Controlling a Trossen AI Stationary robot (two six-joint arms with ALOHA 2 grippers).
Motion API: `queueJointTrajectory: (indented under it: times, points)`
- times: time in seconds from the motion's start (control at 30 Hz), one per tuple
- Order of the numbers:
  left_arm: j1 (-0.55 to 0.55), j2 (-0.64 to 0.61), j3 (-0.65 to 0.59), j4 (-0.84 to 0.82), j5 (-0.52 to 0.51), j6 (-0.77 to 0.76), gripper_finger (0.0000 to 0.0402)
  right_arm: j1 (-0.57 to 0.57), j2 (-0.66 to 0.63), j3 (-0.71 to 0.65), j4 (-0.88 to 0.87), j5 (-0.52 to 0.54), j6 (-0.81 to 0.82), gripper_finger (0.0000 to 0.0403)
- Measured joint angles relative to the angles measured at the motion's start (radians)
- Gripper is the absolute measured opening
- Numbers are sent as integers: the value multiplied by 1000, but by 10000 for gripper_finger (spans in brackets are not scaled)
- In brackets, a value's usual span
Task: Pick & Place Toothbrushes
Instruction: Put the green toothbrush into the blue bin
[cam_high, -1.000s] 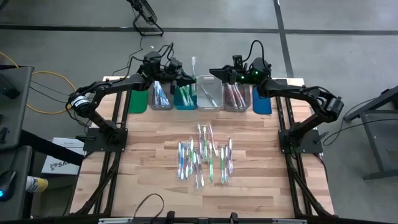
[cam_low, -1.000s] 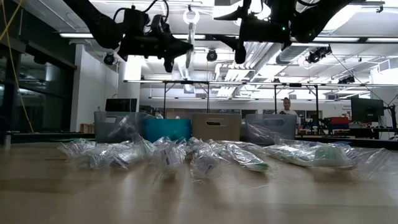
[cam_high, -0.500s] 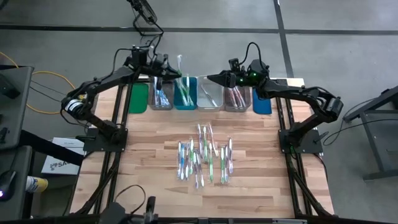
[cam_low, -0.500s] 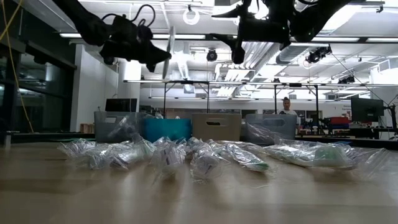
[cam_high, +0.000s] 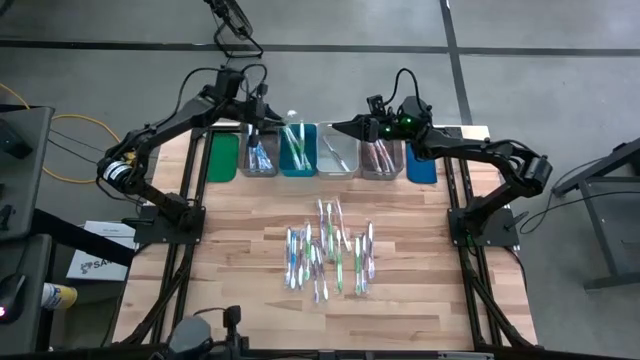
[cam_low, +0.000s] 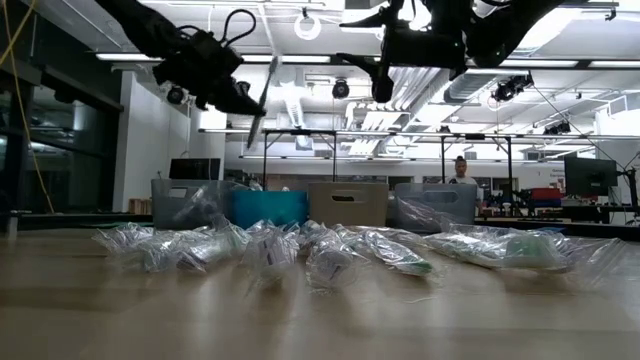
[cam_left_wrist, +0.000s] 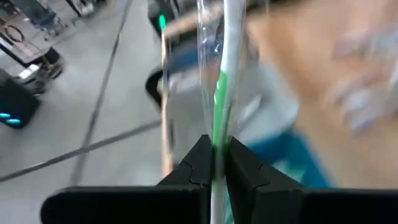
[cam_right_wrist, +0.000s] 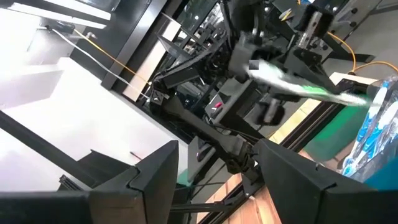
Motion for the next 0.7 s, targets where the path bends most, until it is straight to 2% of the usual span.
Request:
queueJointTrajectory:
  times: [0.07,0.2,0.43,0.57,0.7]
  points:
    - [0,0,30,-87,-97,171,15,0,0,0,0,0,0,215]
    - [-31,3,41,-136,-282,463,15,0,0,0,0,0,0,215]
    - [-141,42,40,-120,-537,787,24,-2,0,0,0,4,-3,215]
    - [-220,94,40,-106,-680,916,27,-14,-13,0,-1,4,-5,215]
    - [-271,146,39,-75,-757,944,29,-16,-42,0,-6,5,-28,215]
